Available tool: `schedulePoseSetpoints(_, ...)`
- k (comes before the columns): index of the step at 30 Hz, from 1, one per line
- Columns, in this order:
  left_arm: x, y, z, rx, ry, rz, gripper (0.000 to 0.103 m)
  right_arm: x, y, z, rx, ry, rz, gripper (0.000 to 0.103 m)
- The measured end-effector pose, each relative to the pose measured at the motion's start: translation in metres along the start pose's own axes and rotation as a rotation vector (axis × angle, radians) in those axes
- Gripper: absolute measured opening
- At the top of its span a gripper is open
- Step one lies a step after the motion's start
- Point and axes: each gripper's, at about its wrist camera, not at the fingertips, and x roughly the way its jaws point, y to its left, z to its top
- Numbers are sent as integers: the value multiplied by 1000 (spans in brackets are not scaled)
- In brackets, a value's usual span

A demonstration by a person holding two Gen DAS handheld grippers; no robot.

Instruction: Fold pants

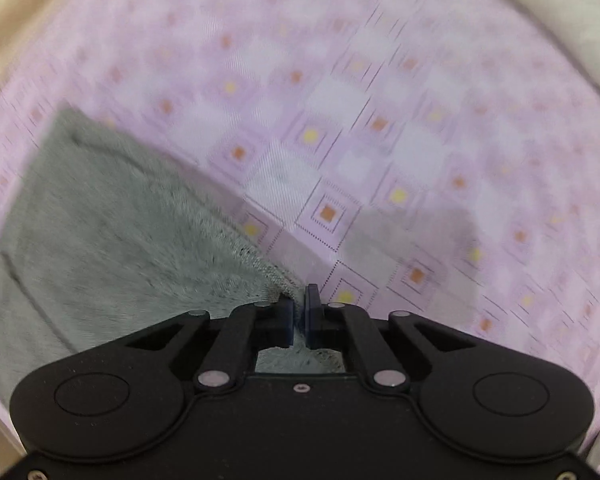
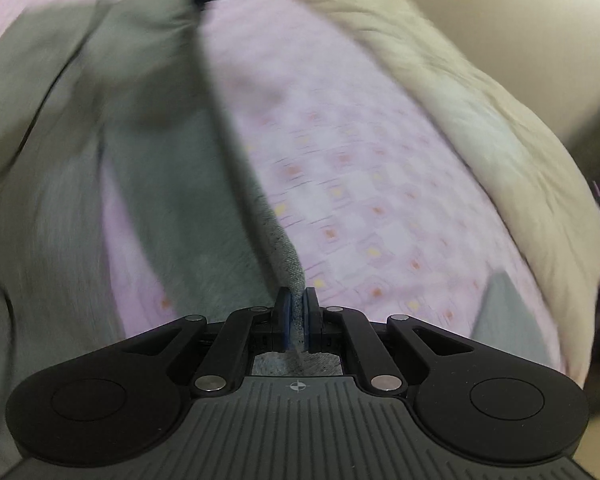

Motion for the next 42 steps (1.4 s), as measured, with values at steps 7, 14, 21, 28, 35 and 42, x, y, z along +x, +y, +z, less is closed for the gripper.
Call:
schedulePoseSetpoints(7, -93, 49, -73, 3, -135, -70, 6, -51, 23, -15, 197, -30, 32, 6)
schedulePoseSetpoints(14, -82, 100, -168, -6, -69, 6, 6, -54, 73, -48, 321, 98, 128, 11)
schedulePoseSetpoints(21, -62, 110, -190, -30, -14, 24, 6, -78, 32, -41, 610, 24, -30, 29)
schedulePoseSetpoints(28, -60, 104, -194, 26, -23, 12, 6, 10, 8, -22, 688, 229, -307, 29)
schedulePoseSetpoints(35, -51, 113, -199, 64, 3, -5, 6, 76, 8, -33, 774, 485, -451, 29)
schedulePoseSetpoints(42, -58, 111, -183, 89, -21, -25, 5, 36, -30, -32, 867, 387, -462, 6)
